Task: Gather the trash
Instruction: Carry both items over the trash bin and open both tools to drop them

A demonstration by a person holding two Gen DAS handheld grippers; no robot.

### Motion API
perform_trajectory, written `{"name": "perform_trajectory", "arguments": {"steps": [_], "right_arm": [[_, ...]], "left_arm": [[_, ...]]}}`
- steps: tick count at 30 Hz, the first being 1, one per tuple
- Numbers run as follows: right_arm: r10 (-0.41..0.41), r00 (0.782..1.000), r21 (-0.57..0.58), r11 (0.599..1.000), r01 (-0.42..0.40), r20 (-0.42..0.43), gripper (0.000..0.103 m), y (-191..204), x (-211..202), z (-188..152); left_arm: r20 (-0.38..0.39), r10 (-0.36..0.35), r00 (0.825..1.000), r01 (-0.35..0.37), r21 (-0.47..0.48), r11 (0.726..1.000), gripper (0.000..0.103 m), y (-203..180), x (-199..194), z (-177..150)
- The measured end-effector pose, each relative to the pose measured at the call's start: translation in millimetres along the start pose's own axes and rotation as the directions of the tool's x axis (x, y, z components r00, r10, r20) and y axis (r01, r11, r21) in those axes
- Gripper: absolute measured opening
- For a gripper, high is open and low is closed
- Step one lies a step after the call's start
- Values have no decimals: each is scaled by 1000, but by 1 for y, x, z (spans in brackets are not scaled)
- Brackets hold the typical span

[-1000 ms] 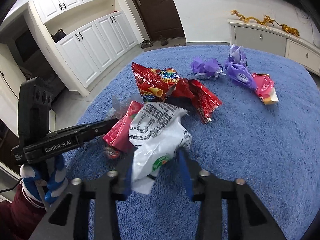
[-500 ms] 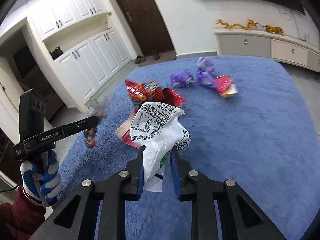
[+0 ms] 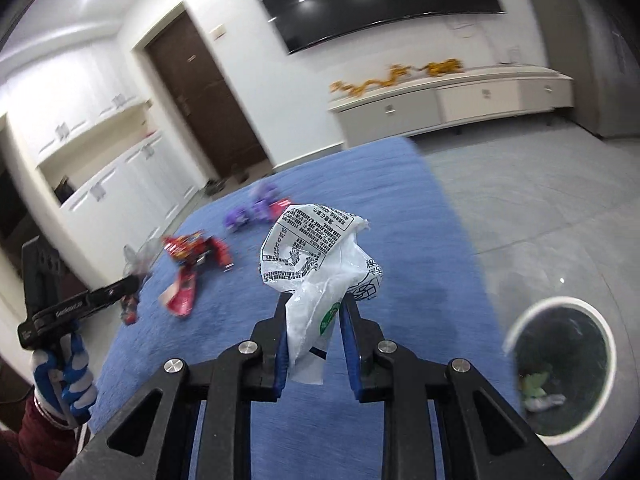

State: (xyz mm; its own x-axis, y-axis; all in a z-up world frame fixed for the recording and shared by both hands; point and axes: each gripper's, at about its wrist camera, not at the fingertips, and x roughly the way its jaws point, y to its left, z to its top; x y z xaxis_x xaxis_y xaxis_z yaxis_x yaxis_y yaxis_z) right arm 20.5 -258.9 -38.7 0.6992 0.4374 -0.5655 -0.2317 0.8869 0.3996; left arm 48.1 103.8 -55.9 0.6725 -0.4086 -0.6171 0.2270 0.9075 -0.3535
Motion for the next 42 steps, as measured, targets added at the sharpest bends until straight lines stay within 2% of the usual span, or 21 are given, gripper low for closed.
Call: {"name": "perform_trajectory", "arguments": {"steps": [7,12,14,21,23,27,29,34,36,37,38,40,42], "right_arm": [[-102,992,116,989,93,74,22,-66,-41,-10],[-177,980,218,964,153,94,22,-118,-63,-22],[-213,972,261,948,182,95,22,-141,-71,-26],[-289,956,368,896,249,55,22,-208,-80,-42],[-304,952,390,881,267,35,22,-222,-77,-46],[-318,948,429,855,290,-6,24,-248,-70,-55],[-325,945,440,845,304,-27,25,-258,-66,-61],[-351,932,454,819,352,-89,41,-279,-51,-69],[-355,929,459,812,360,-99,44,-284,-50,-71],[-357,928,462,809,363,-103,44,-285,-50,-72],[-360,927,464,807,366,-106,45,-286,-51,-73],[-364,925,467,803,369,-106,45,-287,-52,-73],[-371,923,470,799,374,-104,45,-284,-56,-73]], "left_arm": [[-75,-64,995,72,108,992,12,-71,38,13],[-148,-114,982,143,209,967,12,-142,83,24],[-183,-136,974,182,258,949,12,-177,105,27],[-306,-184,934,299,387,872,12,-299,187,20],[-355,-193,915,334,396,855,12,-332,215,11],[-407,-194,893,363,396,843,14,-370,255,-2],[-454,-193,870,384,376,844,14,-386,278,-10],[-504,-194,841,402,343,849,14,-398,309,-21],[-513,-193,836,403,336,851,17,-400,315,-23],[-514,-194,836,404,334,852,24,-400,315,-24],[-512,-200,835,406,328,853,41,-401,315,-23],[-496,-212,842,404,319,857,61,-398,311,-22],[-489,-224,843,409,313,857,61,-395,306,-18]]}}
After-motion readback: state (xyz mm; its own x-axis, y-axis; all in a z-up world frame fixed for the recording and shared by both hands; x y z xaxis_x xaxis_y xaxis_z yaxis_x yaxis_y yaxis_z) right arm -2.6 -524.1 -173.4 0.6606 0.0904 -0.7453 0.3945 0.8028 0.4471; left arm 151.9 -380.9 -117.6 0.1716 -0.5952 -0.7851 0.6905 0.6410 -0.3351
